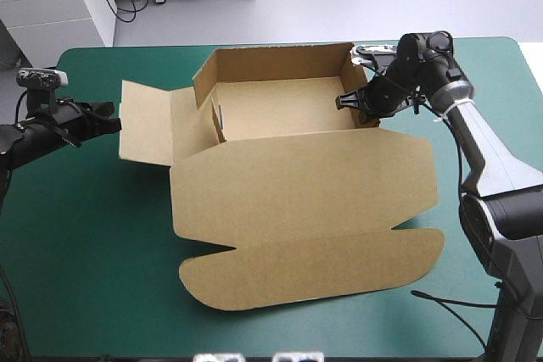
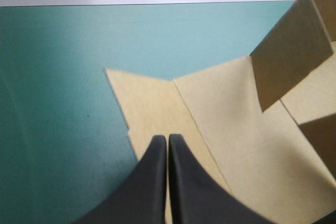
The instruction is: Fold the box
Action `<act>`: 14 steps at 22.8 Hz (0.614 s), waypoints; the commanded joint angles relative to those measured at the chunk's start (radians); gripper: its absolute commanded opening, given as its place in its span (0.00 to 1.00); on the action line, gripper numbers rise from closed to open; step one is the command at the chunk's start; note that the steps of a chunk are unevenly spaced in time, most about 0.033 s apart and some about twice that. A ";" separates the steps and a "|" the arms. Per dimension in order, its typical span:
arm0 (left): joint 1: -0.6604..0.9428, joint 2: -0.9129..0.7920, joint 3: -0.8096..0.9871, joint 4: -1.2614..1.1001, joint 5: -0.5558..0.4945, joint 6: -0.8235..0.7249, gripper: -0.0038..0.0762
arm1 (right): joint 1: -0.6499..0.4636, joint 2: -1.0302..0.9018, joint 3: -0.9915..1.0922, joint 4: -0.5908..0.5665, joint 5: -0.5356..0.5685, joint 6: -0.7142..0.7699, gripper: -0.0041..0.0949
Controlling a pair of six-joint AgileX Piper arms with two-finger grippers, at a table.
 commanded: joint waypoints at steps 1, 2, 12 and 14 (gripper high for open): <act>-0.002 -0.026 -0.025 -0.056 -0.064 -0.007 0.04 | -0.033 -0.099 -0.039 0.092 0.001 -0.056 0.02; 0.000 -0.020 -0.025 -0.056 -0.089 -0.007 0.04 | -0.033 -0.124 -0.039 0.081 0.001 -0.058 0.02; 0.178 0.115 -0.025 -0.325 0.031 0.005 0.04 | -0.044 -0.366 -0.039 -0.088 0.001 -0.112 0.02; 0.168 0.164 -0.025 -0.332 0.078 0.005 0.04 | -0.044 -0.405 -0.039 -0.075 0.001 -0.112 0.02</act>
